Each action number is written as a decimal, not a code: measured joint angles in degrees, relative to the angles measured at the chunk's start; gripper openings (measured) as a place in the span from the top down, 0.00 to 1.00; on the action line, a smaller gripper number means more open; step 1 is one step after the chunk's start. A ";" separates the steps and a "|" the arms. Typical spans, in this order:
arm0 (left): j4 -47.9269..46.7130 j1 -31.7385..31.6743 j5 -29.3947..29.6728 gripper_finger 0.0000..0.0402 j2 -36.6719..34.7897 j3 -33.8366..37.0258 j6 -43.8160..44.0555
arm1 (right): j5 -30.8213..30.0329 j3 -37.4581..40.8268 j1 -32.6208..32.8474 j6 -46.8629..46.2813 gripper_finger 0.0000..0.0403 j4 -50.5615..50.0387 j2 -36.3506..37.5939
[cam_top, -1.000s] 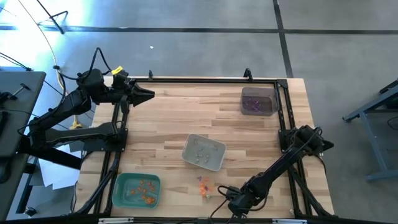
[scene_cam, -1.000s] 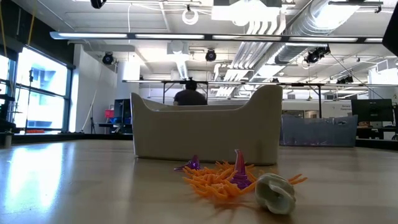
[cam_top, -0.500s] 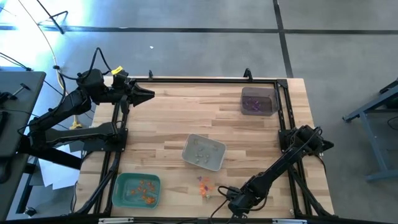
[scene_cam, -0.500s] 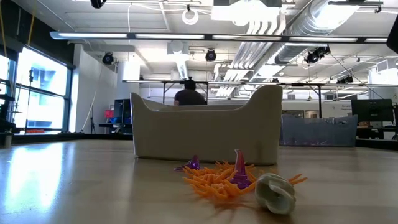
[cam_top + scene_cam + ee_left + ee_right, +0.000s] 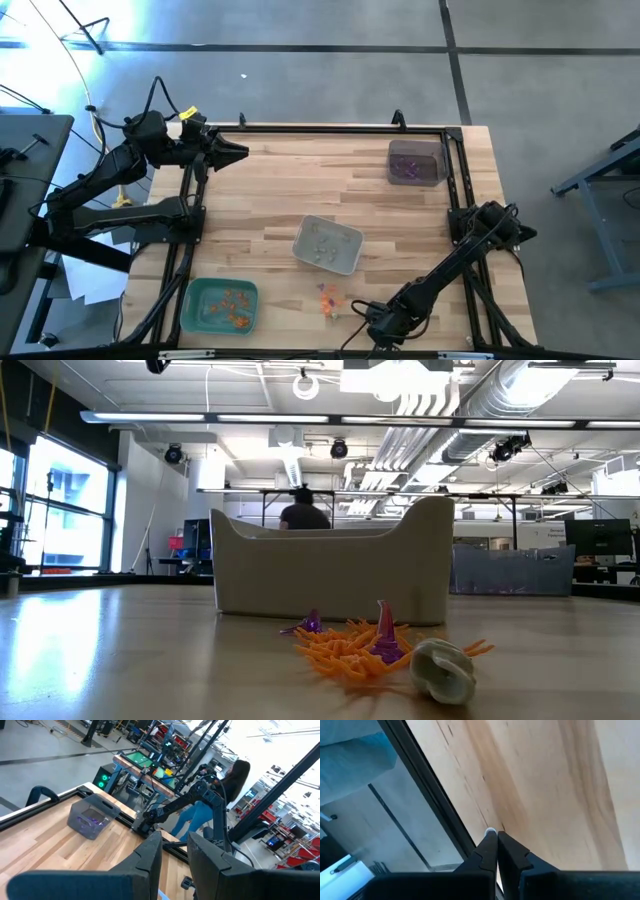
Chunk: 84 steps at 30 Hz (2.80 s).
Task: Sort Halloween decoration
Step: Put the white skull toy into the white bin
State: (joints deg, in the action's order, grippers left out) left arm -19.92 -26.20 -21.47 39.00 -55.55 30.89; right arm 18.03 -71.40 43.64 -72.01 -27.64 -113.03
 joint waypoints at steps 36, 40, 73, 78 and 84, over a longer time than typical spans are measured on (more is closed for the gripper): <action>0.07 0.00 0.00 0.81 0.00 0.00 0.39 | -39.24 -0.11 -10.08 15.54 1.00 -10.39 32.98; 0.09 0.01 0.00 0.81 0.00 0.00 0.39 | -41.97 -0.11 -14.71 24.41 1.00 -7.32 35.55; 0.48 -0.02 1.43 0.81 -0.01 0.00 -1.01 | -22.94 -0.15 -35.04 33.22 1.00 2.91 18.36; 0.48 -0.02 1.64 0.81 0.00 0.00 -1.03 | -20.00 -0.13 -35.00 30.79 1.00 3.04 15.05; 0.44 -0.02 1.64 0.81 -0.01 0.00 -1.11 | -20.72 -0.11 -34.99 25.67 1.00 3.19 14.29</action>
State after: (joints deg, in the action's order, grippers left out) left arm -19.49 -26.22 -19.84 38.99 -55.55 29.78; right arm -2.69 -71.50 8.64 -46.33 -24.45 -98.74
